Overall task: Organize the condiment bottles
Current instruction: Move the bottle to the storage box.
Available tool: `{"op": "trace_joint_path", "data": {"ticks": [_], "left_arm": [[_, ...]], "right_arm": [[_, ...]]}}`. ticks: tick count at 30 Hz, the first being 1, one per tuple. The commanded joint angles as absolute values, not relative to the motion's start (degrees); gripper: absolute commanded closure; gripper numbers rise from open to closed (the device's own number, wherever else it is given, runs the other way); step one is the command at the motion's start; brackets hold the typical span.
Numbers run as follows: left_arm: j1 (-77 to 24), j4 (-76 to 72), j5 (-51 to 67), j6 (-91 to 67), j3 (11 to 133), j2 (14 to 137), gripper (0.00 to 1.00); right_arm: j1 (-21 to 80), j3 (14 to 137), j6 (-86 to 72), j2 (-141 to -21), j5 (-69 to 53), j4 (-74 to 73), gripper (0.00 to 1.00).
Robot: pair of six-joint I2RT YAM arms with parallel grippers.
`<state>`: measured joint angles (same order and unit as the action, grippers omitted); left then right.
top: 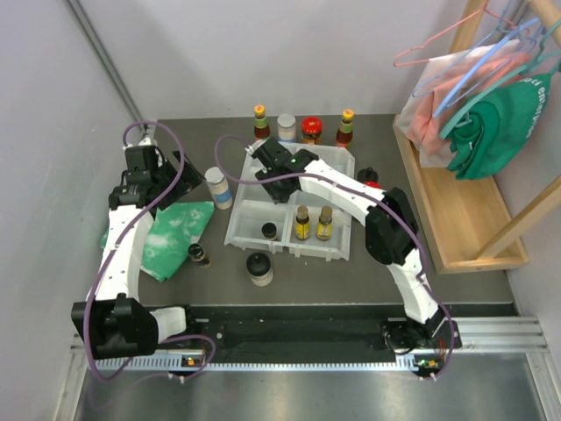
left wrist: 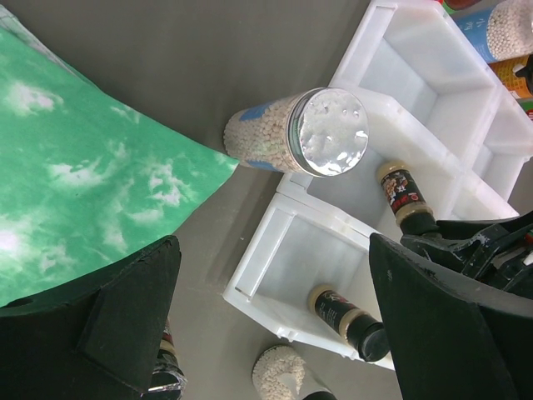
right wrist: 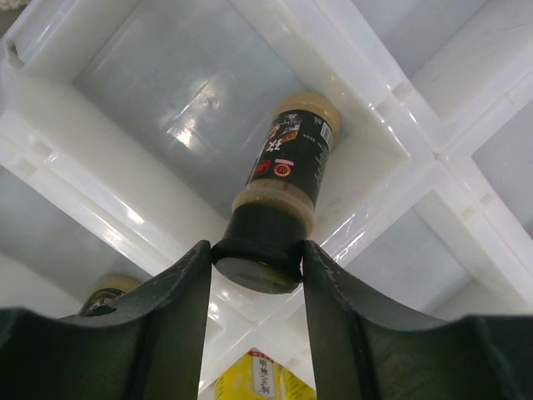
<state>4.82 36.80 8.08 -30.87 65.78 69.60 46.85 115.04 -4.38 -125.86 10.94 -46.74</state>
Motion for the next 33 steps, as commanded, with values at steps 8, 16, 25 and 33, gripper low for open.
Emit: {"op": "trace_joint_path", "data": {"ticks": [8,16,25,33], "left_arm": [[4.66,33.93,7.65,-30.23,66.09,68.47,0.01],[4.66,33.84,7.56,-30.23,66.09,68.55,0.01],[4.66,33.84,7.38,-30.23,65.92,68.47,0.01],[4.66,33.4,7.47,-30.58,65.92,68.47,0.01]], "right_arm": [[47.55,114.08,-4.74,-123.05,18.37,-47.02,0.93],[47.55,116.98,-5.54,-122.34,20.3,-47.9,1.0],[47.55,117.69,-6.59,-118.49,20.74,-46.94,1.0],[47.46,119.18,-6.24,-113.65,18.03,-47.9,1.0]]}}
